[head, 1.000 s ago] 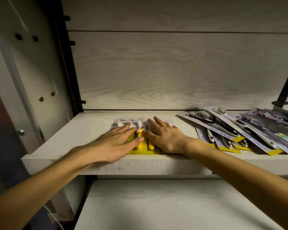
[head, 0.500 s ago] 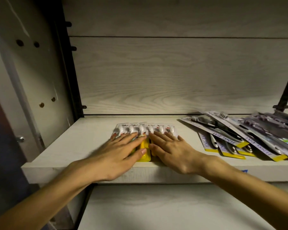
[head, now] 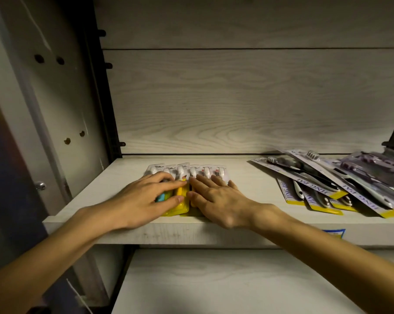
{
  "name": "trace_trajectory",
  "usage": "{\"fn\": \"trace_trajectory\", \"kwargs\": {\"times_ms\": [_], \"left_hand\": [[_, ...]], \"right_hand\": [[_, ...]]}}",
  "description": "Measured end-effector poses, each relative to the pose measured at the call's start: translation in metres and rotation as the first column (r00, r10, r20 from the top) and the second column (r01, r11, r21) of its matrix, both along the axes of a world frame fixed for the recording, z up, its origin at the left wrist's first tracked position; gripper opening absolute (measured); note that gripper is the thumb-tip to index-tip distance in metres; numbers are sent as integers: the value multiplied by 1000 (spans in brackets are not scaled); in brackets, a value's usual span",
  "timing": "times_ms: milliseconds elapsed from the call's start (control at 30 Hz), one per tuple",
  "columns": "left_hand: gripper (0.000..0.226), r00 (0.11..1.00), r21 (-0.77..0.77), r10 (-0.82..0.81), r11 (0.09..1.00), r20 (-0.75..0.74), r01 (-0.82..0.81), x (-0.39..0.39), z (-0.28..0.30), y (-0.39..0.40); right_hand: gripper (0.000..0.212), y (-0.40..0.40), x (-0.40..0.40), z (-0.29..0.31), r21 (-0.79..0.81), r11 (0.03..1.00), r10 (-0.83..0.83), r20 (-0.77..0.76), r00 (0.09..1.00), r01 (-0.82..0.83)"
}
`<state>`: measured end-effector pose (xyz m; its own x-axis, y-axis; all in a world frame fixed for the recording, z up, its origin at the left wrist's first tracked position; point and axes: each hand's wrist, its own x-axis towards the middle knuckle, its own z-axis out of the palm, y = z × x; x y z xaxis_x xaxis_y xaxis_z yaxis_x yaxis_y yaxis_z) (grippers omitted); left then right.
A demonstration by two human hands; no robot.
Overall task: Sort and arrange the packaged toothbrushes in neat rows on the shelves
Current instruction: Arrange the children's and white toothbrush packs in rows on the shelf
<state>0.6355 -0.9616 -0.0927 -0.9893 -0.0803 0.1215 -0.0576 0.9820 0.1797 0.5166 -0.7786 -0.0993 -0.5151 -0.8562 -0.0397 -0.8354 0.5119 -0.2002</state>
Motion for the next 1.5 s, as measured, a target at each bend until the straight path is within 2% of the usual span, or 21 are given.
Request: {"fn": "trace_trajectory", "kwargs": {"times_ms": [233, 467, 600, 700, 800, 967, 1133, 1267, 1433, 1500], "left_hand": [[56, 997, -5, 31, 1000, -76, -31, 11, -16, 3], [60, 999, -10, 50, 999, 7, -50, 20, -21, 10], [59, 994, -25, 87, 996, 71, -86, 23, -11, 19], [63, 980, -129, 144, 983, 139, -127, 21, 3, 23], [64, 981, -266, 191, 947, 22, -178, 4, 17, 39], [55, 995, -133, -49, 990, -81, 38, -58, 35, 98], [51, 984, -133, -174, 977, -26, 169, -133, 38, 154], [48, 982, -69, -189, 980, -18, 188, -180, 35, 184], [71, 996, 42, -91, 995, 13, 90, -217, 23, 201], [65, 998, 57, -70, 996, -2, 70, -226, 16, 204]], "right_hand": [[65, -3, 4, -6, -15, 1000, 19, -21, 1000, -19], [68, 4, 2, -1, 12, 999, 54, -38, 998, -53], [72, 15, -6, 2, 3, 992, 127, -27, 992, -127], [70, 34, -22, 8, -75, 983, 164, -49, 985, -167], [62, 63, -47, 18, -199, 967, 137, -109, 985, -157], [53, 116, -100, 44, -232, 972, -15, -250, 968, -45], [51, 168, -146, 60, -193, 979, -120, -271, 955, 69], [50, 199, -170, 62, -203, 971, -167, -193, 967, 127], [59, 227, -183, 49, -135, 980, -158, -91, 983, 145], [62, 231, -186, 41, -123, 983, -153, -104, 983, 140]]}}
